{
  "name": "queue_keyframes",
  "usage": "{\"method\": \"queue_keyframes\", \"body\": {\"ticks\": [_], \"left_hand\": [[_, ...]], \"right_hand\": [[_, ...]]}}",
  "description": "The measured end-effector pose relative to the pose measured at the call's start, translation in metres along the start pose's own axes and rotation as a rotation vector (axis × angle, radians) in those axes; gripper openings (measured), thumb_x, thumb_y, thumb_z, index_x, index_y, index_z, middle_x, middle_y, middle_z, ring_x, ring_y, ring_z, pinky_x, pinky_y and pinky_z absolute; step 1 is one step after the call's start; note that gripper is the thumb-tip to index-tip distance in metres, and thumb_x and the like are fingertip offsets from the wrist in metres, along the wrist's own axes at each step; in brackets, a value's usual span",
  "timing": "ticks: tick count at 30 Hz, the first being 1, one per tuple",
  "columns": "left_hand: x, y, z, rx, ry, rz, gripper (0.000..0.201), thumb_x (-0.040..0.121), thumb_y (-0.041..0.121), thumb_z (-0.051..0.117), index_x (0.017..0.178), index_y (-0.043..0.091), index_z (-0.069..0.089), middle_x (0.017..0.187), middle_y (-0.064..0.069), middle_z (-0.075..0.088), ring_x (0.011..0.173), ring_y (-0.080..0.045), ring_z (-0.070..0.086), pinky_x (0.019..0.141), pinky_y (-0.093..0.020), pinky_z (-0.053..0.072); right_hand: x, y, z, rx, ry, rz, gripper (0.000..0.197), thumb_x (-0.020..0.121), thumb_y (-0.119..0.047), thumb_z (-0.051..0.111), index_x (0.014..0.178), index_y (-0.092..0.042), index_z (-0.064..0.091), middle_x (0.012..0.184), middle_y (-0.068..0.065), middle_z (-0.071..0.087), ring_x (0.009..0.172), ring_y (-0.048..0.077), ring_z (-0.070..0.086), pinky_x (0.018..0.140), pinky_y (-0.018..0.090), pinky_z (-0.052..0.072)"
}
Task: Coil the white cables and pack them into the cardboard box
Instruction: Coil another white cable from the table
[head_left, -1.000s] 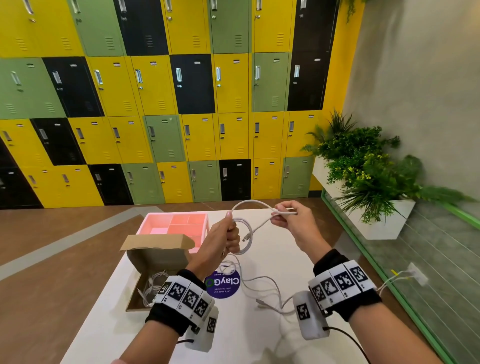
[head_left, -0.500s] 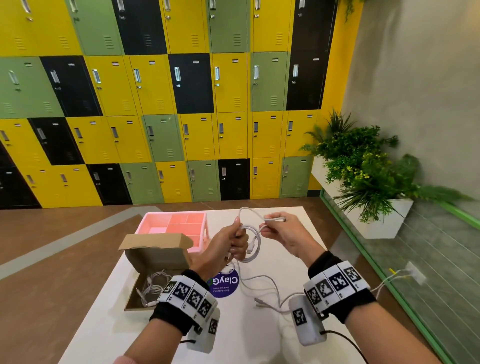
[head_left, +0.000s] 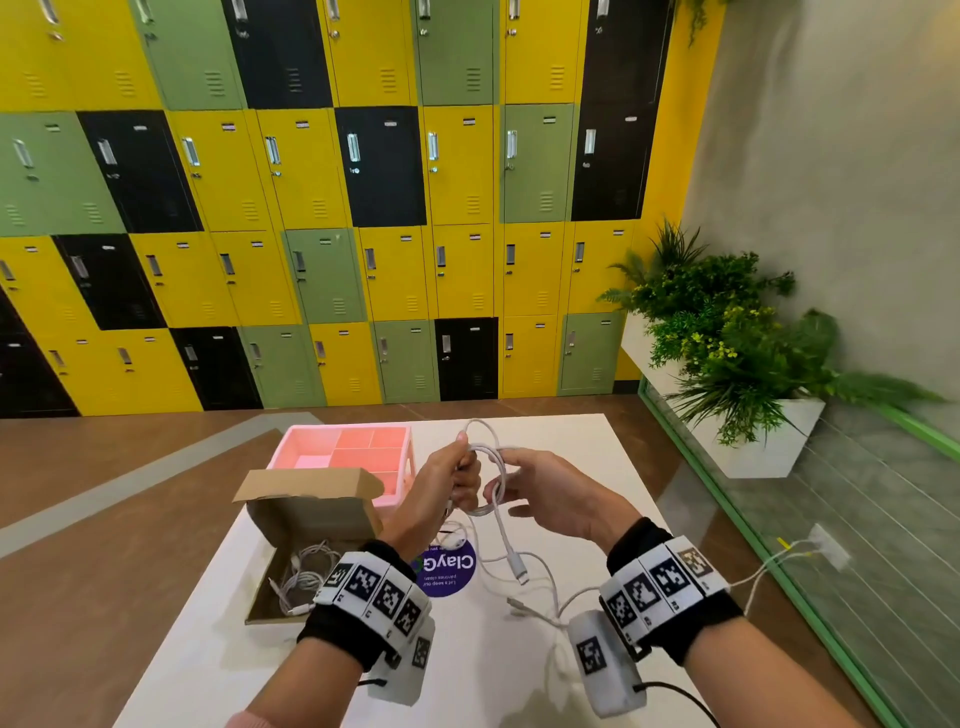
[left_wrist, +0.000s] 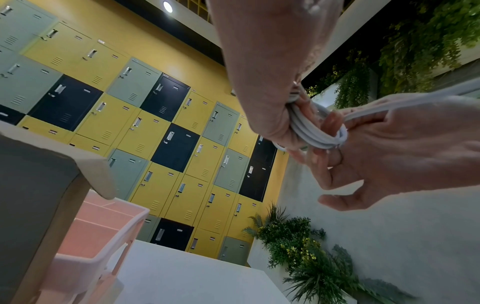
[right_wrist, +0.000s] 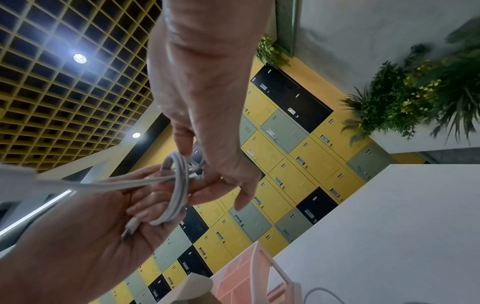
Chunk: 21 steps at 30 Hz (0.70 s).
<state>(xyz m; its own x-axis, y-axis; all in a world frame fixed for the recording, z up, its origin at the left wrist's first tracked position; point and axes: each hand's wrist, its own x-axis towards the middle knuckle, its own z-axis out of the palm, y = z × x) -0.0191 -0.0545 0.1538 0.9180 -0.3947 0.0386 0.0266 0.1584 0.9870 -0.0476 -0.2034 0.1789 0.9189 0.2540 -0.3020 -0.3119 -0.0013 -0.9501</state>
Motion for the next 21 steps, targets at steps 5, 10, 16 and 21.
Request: {"method": "queue_keyframes", "body": {"ticks": [5,10,16,21], "left_hand": [[0.0,0.004,-0.001,0.012,0.037,0.014,0.041,0.104,0.032,0.029,0.065,0.02,0.033,0.056,0.007,0.025,0.052,-0.009,0.019,0.051,-0.026,0.015],[0.003,0.003,-0.001,0.07,0.048,0.027,0.042,0.104,0.034,0.029,0.065,0.018,0.036,0.057,0.006,0.026,0.051,-0.008,0.021,0.049,-0.024,0.018],[-0.001,0.003,0.003,0.121,0.059,0.068,0.039,0.104,0.033,0.026,0.071,0.016,0.036,0.058,0.006,0.027,0.05,-0.006,0.024,0.047,-0.018,0.023],[-0.001,0.002,0.002,0.152,0.062,0.099,0.039,0.105,0.033,0.024,0.073,0.016,0.036,0.058,0.006,0.026,0.05,-0.007,0.024,0.047,-0.018,0.025]], "right_hand": [[-0.003,0.001,0.006,-0.068,0.043,-0.046,0.027,0.094,-0.03,0.045,0.117,-0.016,0.05,0.081,0.001,0.062,0.079,0.011,0.055,0.083,0.036,0.028],[-0.004,0.005,0.007,-0.229,0.122,-0.154,0.043,0.09,-0.022,0.063,0.127,-0.011,0.043,0.094,0.003,0.062,0.083,0.007,0.06,0.073,0.02,0.043],[-0.003,0.003,0.007,-0.291,0.133,-0.161,0.04,0.089,-0.02,0.064,0.123,-0.013,0.044,0.099,0.008,0.063,0.083,0.01,0.065,0.071,0.023,0.053],[-0.011,-0.002,0.002,-0.304,0.019,-0.141,0.053,0.084,-0.006,0.066,0.127,-0.014,0.036,0.104,0.016,0.059,0.096,0.022,0.063,0.072,0.029,0.055]]}}
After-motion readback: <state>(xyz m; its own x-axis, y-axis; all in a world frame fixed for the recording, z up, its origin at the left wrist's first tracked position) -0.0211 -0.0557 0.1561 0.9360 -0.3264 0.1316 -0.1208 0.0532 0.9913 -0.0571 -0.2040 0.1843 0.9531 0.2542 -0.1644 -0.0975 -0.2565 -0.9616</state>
